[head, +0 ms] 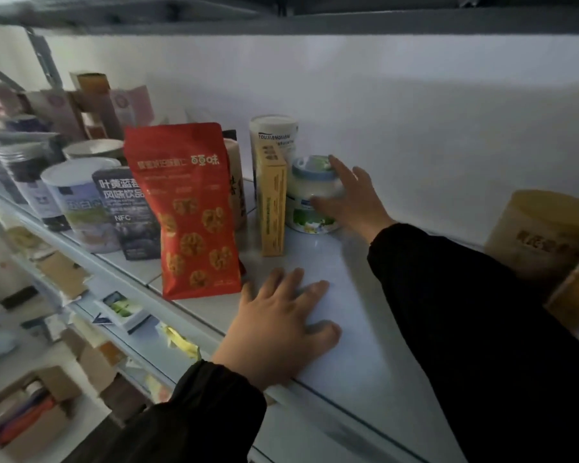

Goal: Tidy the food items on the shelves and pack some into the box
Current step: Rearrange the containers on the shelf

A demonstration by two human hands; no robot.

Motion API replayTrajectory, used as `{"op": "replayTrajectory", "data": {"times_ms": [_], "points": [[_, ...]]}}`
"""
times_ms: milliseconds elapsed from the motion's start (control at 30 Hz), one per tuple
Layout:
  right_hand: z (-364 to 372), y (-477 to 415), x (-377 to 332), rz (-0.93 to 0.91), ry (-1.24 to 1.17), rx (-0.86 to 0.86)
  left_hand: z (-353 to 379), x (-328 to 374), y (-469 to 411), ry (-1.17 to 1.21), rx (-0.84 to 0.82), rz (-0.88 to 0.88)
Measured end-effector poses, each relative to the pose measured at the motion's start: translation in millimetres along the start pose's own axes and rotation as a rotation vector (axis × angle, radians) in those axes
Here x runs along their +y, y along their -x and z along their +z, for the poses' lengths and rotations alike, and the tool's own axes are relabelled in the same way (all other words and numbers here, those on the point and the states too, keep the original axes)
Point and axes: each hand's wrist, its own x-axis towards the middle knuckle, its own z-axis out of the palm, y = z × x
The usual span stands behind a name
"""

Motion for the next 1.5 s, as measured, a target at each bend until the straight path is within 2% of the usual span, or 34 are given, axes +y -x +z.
{"op": "replayTrajectory", "data": {"times_ms": [167,367,467,700,833,967,1167,1233,1333,1433,1500], "points": [[7.0,-31.9,-24.3,-0.048,-0.035,-0.045,-2.3,-2.0,-0.8,0.058,0.004,-0.028],[6.4,4.0,-13.9,-0.104,-0.077,0.096,-6.0,-5.0,-0.9,0.156,-0.074,-0.032],[-4.2,39.7,-5.3,-0.106,-0.112,0.181,-6.8,-5.8,-1.2,0.164,-0.063,-0.035],[-43.4,125.6,12.8,-0.01,-0.164,0.257,-7.7,-2.1,0.1,0.131,-0.007,-0.043],[-52.8,158.1,24.8,-0.015,-0.303,0.285,-9.6,-0.7,1.5,0.129,-0.025,-0.035],[-48.9,167.3,31.0,0.035,-0.324,0.213,-10.0,-1.2,1.8,0.144,-0.019,-0.033],[-43.6,157.7,32.8,0.062,-0.34,0.288,-7.1,-3.4,0.4,0.146,-0.012,-0.02],[-44.8,155.4,34.6,0.079,-0.451,0.308,-6.4,-4.3,1.1,0.159,-0.005,-0.011],[-47.9,153.7,37.8,0.124,-0.755,0.356,-4.4,-3.6,2.3,0.187,0.019,-0.015],[-55.8,152.6,39.7,0.136,-1.016,0.286,-7.1,-3.1,3.7,0.236,0.044,-0.014],[-59.9,153.8,38.0,0.12,-1.093,0.215,-13.0,0.5,6.9,0.551,0.134,-0.012]]}}
